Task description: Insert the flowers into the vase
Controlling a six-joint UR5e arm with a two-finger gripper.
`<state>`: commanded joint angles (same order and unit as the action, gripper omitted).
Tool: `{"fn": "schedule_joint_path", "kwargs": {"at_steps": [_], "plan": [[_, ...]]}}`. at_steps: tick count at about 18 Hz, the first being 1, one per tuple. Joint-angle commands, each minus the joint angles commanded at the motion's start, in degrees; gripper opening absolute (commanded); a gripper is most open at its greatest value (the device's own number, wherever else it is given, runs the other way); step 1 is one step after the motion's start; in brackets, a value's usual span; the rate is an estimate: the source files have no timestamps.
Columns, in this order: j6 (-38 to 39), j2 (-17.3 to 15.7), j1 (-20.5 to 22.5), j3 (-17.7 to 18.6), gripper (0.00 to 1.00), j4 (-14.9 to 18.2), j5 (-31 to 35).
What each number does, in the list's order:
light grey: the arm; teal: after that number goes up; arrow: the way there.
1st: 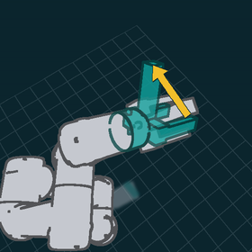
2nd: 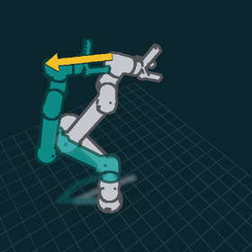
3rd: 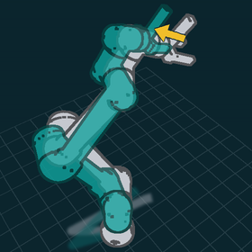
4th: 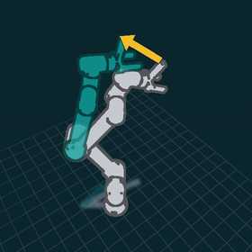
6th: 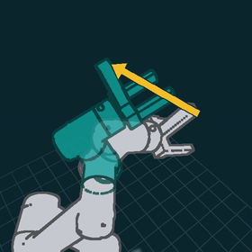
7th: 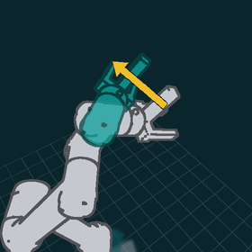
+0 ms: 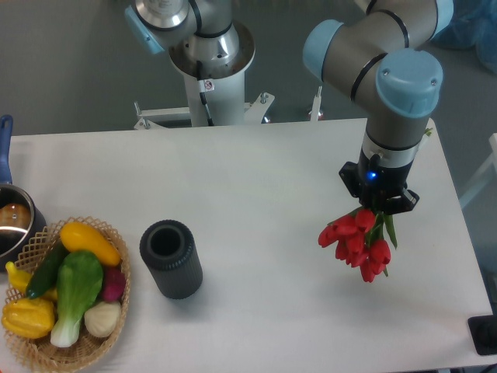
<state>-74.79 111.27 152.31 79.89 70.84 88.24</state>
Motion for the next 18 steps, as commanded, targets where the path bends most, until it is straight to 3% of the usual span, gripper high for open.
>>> {"fn": "schedule_joint_path", "kwargs": {"at_steps": [11,18], "plan": [[0.44,0.00,-0.44,-0.70,0.00,-1.40,-3.95],[0.61,-1.05,-0.70,-0.18,0.00,-3.43,-14.04]]}}
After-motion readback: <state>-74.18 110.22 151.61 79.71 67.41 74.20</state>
